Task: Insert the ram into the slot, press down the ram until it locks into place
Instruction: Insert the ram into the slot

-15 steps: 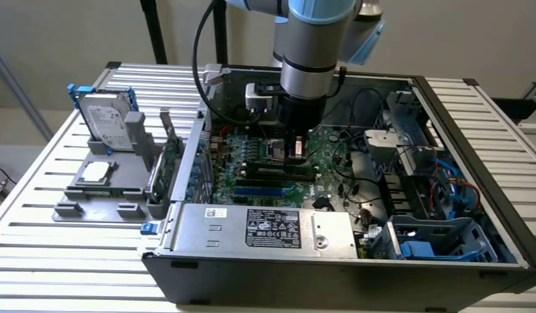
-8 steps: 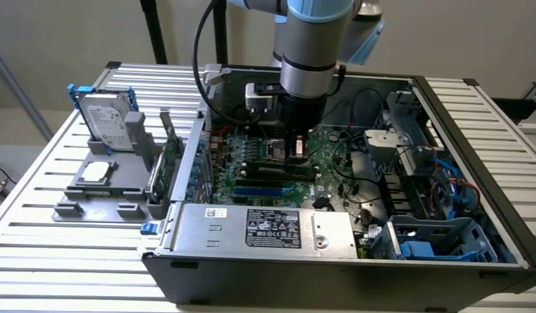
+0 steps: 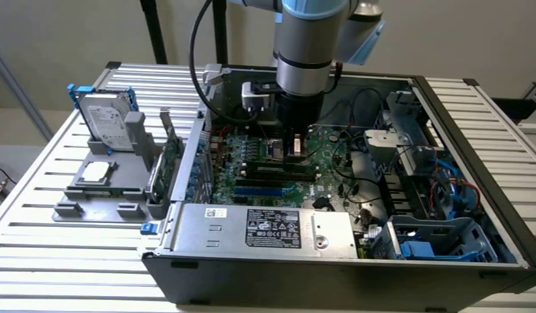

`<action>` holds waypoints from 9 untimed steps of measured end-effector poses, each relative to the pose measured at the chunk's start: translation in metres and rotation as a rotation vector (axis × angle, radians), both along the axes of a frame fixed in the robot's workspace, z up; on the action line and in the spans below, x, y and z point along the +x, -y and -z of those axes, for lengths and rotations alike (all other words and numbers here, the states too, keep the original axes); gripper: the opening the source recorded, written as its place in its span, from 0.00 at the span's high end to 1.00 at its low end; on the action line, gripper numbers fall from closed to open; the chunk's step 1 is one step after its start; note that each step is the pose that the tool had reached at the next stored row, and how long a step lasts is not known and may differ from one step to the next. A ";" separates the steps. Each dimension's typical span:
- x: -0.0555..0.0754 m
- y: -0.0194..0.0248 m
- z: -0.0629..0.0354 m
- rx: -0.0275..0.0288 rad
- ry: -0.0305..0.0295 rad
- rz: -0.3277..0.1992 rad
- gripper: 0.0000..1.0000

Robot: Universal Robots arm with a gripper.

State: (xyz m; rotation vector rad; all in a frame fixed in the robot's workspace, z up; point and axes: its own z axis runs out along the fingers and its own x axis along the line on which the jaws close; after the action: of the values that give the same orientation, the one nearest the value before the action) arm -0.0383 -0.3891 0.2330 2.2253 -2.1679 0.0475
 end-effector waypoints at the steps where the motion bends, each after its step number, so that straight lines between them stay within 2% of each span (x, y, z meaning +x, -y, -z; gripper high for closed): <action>1: 0.000 0.0000 -0.0012 0.0000 0.0029 -0.001 0.87; 3: 0.000 0.0000 -0.0032 -0.0002 0.0079 -0.004 0.87; 7: 0.000 0.0007 -0.0063 -0.0001 0.0132 -0.005 0.87; 9: -0.001 0.0019 -0.0065 -0.0001 0.0197 -0.005 0.87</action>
State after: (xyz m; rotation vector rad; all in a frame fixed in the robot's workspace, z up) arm -0.0392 -0.3910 0.2395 2.2399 -2.1719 0.0699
